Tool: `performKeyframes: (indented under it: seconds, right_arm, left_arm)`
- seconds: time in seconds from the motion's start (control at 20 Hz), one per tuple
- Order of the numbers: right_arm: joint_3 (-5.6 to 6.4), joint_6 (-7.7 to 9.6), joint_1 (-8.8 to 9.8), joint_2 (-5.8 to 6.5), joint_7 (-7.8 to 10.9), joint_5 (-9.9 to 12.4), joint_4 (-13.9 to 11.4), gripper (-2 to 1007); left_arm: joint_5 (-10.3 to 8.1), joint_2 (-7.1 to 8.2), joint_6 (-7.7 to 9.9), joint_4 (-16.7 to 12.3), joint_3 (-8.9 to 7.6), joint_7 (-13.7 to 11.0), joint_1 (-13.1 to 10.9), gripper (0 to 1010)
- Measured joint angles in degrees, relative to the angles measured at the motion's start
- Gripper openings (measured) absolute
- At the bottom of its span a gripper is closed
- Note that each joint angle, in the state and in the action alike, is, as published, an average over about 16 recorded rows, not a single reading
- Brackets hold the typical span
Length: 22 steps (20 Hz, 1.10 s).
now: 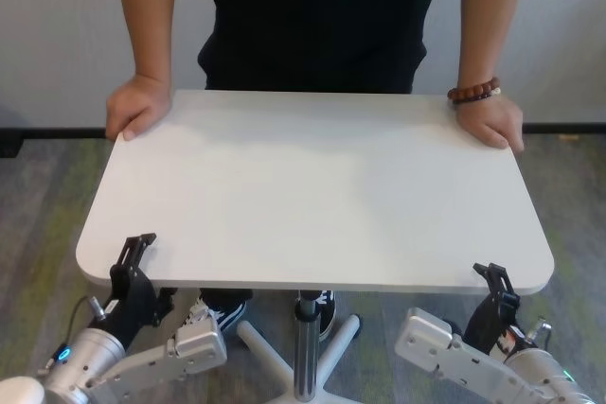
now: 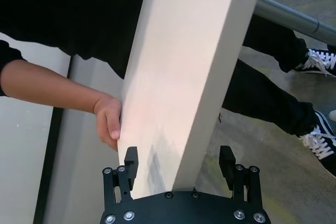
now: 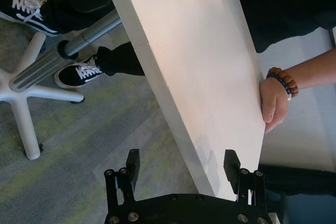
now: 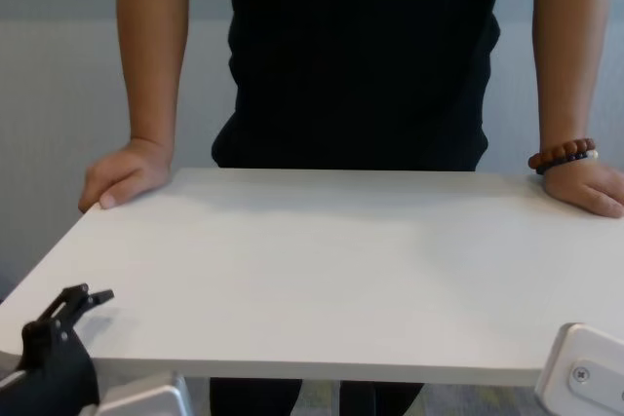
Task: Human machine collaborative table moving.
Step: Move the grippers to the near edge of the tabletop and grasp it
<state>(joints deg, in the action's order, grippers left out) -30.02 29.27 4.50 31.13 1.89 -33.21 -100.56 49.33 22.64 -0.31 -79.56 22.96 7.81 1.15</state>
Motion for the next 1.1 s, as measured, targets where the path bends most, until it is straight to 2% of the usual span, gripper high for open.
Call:
performKeyframes:
  seconds: [0.35,0.65,0.8,1.1]
  right_arm:
    - [0.0,0.34,-0.25,-0.49,0.59,-1.7,0.1,1000]
    - [-0.5,1.18,-0.94,-0.9,0.99,-4.0,0.6,1001]
    - [-0.97,1.81,-1.42,-1.12,0.98,-5.7,1.0,1000]
    - [-2.66,3.38,-2.6,-1.68,0.46,-10.1,2.5,1001]
  left_arm:
    - [0.12,-0.23,-0.49,0.3,-0.53,1.3,-0.1,1000]
    - [0.28,-0.32,-0.67,0.4,-0.74,1.9,-0.1,1000]
    - [0.33,-0.32,-0.67,0.5,-0.74,1.8,-0.1,1000]
    - [0.18,-0.31,-0.65,0.4,-0.7,1.6,0.0,1000]
